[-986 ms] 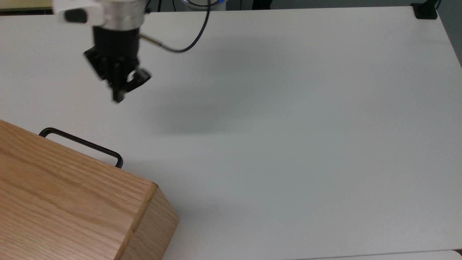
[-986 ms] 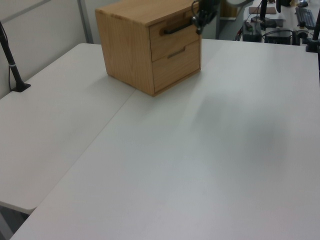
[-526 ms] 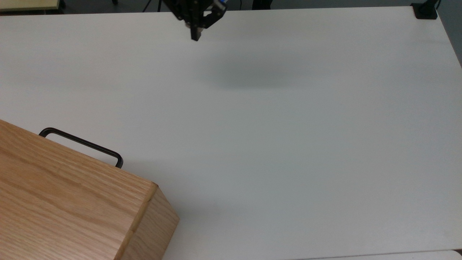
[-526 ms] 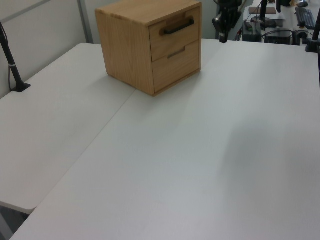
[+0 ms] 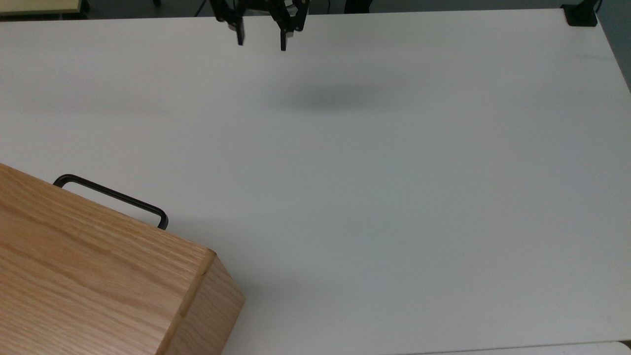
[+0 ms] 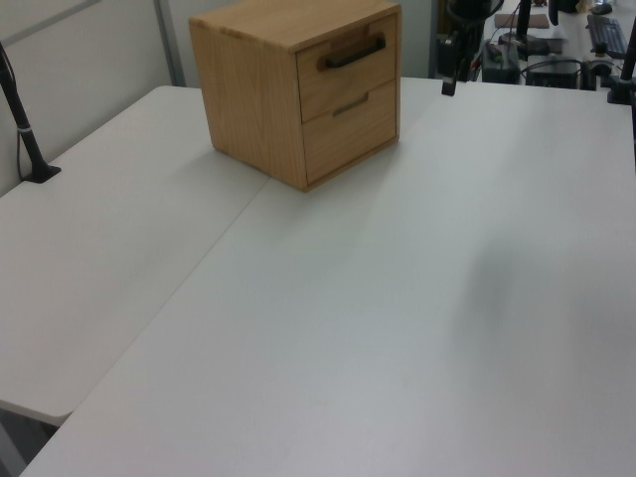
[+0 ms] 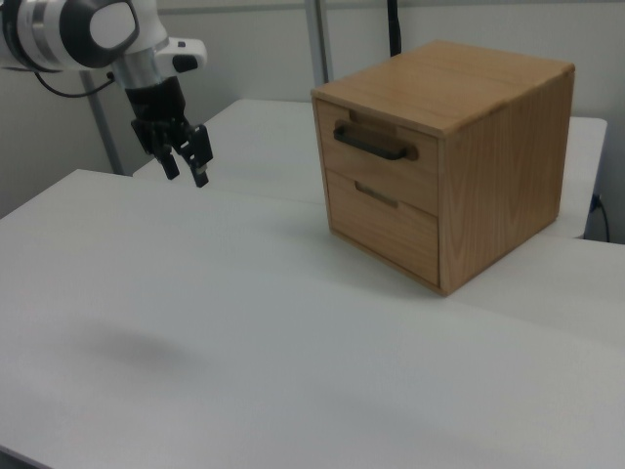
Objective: Close the drawer by sliding it
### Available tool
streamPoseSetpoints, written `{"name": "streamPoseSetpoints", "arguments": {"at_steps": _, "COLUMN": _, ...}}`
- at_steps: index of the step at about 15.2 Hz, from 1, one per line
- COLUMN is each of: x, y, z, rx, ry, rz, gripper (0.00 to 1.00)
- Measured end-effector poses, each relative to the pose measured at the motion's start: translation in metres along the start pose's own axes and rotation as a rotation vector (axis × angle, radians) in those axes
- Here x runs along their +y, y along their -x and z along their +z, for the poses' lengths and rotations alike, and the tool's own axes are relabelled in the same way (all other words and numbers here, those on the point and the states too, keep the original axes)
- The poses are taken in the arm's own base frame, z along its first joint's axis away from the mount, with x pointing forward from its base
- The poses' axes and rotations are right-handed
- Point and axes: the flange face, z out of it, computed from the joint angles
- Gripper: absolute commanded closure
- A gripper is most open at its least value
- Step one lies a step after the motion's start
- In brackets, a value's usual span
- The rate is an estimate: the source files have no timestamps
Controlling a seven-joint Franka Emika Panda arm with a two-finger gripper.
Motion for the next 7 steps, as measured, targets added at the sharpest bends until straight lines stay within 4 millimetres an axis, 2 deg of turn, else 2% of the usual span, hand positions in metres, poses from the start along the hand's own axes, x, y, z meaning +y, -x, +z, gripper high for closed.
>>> {"name": "streamPoseSetpoints", "arguments": {"at_steps": 3, "x": 0.0111, "y": 0.0041, "z": -0.0131, "rx": 0.022, "ry": -0.001, "rz": -0.012, "gripper": 0.0}}
{"name": "streamPoseSetpoints", "arguments": {"at_steps": 7, "x": 0.0079, "y": 0.0073, "z": -0.0129, "rx": 0.011, "ry": 0.0, "rz": -0.03, "gripper": 0.0}}
